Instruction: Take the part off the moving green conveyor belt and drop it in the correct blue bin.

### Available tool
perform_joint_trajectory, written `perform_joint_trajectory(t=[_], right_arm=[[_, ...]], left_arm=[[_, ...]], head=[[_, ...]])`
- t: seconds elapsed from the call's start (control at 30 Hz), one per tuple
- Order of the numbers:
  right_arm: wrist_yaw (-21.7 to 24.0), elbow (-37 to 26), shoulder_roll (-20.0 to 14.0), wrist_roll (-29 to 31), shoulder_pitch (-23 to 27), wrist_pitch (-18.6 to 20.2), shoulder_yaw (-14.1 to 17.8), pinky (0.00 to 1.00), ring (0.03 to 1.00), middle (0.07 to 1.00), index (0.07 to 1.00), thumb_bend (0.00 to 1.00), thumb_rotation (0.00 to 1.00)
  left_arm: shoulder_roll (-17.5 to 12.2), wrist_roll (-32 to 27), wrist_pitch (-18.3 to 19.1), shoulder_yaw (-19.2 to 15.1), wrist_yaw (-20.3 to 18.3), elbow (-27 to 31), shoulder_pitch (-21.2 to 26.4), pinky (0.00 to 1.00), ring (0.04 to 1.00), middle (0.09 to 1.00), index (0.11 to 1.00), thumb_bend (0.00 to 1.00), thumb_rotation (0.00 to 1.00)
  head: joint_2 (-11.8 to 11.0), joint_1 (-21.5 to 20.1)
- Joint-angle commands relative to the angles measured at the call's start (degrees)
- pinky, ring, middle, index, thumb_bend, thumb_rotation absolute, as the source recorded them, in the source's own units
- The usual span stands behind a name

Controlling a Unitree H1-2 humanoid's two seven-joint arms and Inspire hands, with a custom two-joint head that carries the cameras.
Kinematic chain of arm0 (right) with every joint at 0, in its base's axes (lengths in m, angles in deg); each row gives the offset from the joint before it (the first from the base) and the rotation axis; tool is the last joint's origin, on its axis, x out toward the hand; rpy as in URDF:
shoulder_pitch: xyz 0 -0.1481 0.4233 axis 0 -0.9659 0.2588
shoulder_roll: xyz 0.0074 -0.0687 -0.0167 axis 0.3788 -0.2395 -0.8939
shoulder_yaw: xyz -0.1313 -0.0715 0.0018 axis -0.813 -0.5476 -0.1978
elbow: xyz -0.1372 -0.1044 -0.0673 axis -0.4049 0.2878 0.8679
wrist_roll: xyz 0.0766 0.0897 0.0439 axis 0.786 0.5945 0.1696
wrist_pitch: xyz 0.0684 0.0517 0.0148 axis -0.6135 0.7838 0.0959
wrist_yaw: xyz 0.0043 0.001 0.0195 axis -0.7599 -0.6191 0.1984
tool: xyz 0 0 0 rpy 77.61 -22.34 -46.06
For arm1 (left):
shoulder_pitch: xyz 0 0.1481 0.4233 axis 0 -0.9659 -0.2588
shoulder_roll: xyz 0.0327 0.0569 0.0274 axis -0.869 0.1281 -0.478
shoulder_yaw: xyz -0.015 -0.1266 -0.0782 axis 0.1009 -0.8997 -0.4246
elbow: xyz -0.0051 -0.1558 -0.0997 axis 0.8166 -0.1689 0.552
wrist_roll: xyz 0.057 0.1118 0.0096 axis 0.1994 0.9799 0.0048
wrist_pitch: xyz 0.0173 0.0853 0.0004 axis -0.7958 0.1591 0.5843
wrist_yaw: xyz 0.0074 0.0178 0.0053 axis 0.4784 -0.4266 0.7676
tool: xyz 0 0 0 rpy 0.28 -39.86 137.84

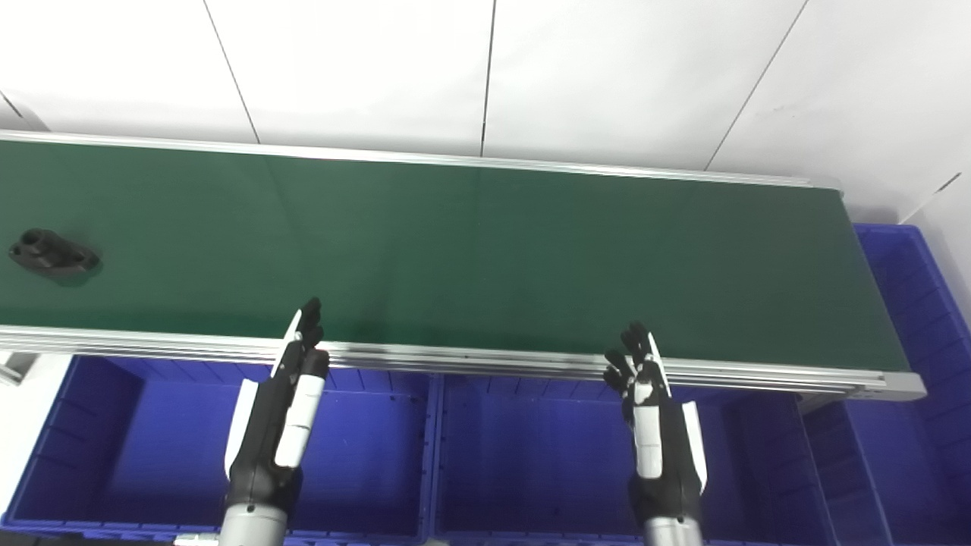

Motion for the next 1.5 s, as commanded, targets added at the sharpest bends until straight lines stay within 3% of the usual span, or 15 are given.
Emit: perform_joint_trajectory(t=[0.0, 0.43, 0.77, 1.1, 1.47], right_arm=[[0.5, -1.2, -0.5, -0.6, -0.6, -1.2, -0.6, 0.9, 0.922, 0.972, 0.98, 0.83, 1.0], [0.2, -0.1, -2.9, -2.8, -0.6, -3.1, -1.1, 0.88, 0.928, 0.978, 0.973, 0.82, 1.0], [-0.2, 0.0, -4.3, -6.2, -0.2, -4.7, -1.7, 0.96, 0.946, 0.996, 0.988, 0.86, 1.0], [-0.1, 0.3, -4.7, -6.1, 0.0, -5.0, -1.6, 0.94, 0.946, 0.996, 0.991, 0.88, 1.0], [0.0, 0.2, -4.8, -5.2, 0.0, -4.7, -1.5, 0.94, 0.944, 0.991, 0.987, 0.88, 1.0]], left_arm=[[-0.2, 0.0, -2.9, 0.4, 0.2, 1.4, -1.0, 1.0, 0.998, 1.0, 0.994, 0.67, 1.0], [1.0, 1.3, -4.5, 1.2, 1.2, 0.7, -2.9, 1.0, 0.992, 1.0, 1.0, 0.68, 0.96], [0.8, 0.1, -6.3, 1.9, 1.5, 0.3, -3.1, 1.0, 0.99, 1.0, 1.0, 0.69, 0.97], [0.4, 2.5, -6.1, 2.7, 1.6, 0.7, -2.9, 1.0, 0.978, 1.0, 1.0, 0.64, 1.0], [0.4, 0.7, -5.8, 2.8, 0.9, 0.6, -2.8, 1.0, 0.992, 1.0, 1.0, 0.6, 1.0]], head=[[0.0, 0.1], [-0.7, 1.1], [-0.9, 1.6], [-0.9, 1.9], [-1.2, 2.3]])
